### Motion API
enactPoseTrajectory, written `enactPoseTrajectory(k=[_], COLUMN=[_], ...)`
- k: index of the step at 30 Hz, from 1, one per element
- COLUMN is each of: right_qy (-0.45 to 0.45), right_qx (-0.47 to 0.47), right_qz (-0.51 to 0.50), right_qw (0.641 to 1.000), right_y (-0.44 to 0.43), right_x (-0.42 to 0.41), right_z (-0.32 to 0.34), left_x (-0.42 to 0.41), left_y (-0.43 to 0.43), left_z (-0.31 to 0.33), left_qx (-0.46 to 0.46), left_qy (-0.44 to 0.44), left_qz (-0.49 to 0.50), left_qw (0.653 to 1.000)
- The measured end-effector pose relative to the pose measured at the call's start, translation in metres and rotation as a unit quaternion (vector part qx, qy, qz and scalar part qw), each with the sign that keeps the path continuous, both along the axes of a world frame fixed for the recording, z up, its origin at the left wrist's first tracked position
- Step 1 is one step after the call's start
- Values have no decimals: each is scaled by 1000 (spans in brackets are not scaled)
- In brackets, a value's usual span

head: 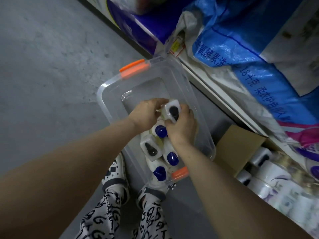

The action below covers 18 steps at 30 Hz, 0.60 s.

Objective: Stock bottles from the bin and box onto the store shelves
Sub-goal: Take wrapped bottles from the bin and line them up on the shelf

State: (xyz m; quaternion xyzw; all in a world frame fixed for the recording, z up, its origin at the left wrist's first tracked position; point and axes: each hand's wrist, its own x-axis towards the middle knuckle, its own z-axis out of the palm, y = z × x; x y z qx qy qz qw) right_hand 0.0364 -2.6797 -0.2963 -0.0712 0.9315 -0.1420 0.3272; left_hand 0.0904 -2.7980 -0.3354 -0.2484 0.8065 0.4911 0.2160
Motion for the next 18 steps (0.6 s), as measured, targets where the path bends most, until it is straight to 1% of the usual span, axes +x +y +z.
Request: enactPoseTrajectory(k=[2, 5, 9, 15, 18], right_qy=[0, 4, -13, -15, -27], right_qx=[-16, -45, -77, -148, -180], right_qz=[7, 40, 76, 65, 49], right_qw=[1000, 998, 994, 987, 982], right_y=[0, 1, 3, 7, 12], right_x=[-1, -3, -9, -12, -9], right_z=[11, 37, 89, 186, 240], left_x=[2, 4, 6, 10, 10], left_y=[-4, -11, -21, -33, -38], left_z=[11, 37, 82, 175, 231], left_qx=[10, -4, -36, -37, -50], left_qy=[6, 27, 29, 62, 106], left_qz=[14, 20, -35, -51, -85], left_qw=[1000, 999, 998, 996, 990])
